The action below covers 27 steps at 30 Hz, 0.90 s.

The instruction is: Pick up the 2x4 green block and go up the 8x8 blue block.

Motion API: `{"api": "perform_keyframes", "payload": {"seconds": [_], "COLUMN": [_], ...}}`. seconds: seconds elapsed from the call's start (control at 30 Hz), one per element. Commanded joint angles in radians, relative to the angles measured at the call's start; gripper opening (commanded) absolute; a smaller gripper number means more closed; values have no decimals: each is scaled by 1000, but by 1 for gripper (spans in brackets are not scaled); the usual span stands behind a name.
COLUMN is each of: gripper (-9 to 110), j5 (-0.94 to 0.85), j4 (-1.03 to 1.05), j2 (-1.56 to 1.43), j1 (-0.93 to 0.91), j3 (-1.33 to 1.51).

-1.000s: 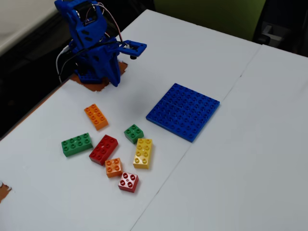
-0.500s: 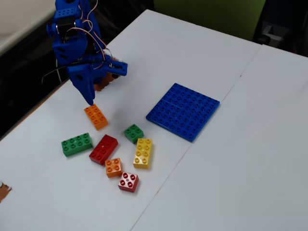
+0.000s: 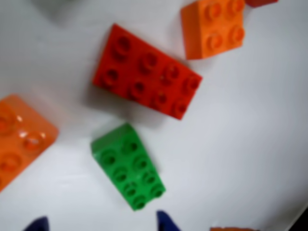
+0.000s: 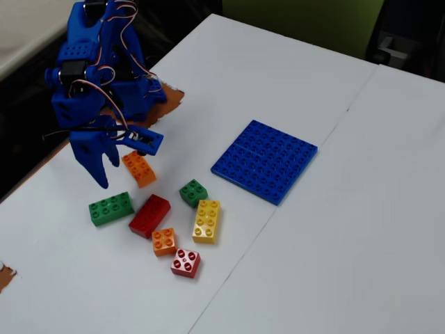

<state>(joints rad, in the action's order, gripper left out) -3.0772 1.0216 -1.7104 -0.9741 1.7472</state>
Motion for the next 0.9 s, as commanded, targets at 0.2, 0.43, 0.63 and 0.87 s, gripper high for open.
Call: {"api": "perform_keyframes", "payload": {"seconds": [0.2, 0.43, 0.63, 0.87], "gripper": [28, 29, 29, 29], "j5": [-453, -580, -627, -603], "j4": [-202, -313, -327, -304], "j2": [98, 183, 230, 268], "j1": [-23, -28, -23, -17], "j3": [-49, -49, -49, -49]}}
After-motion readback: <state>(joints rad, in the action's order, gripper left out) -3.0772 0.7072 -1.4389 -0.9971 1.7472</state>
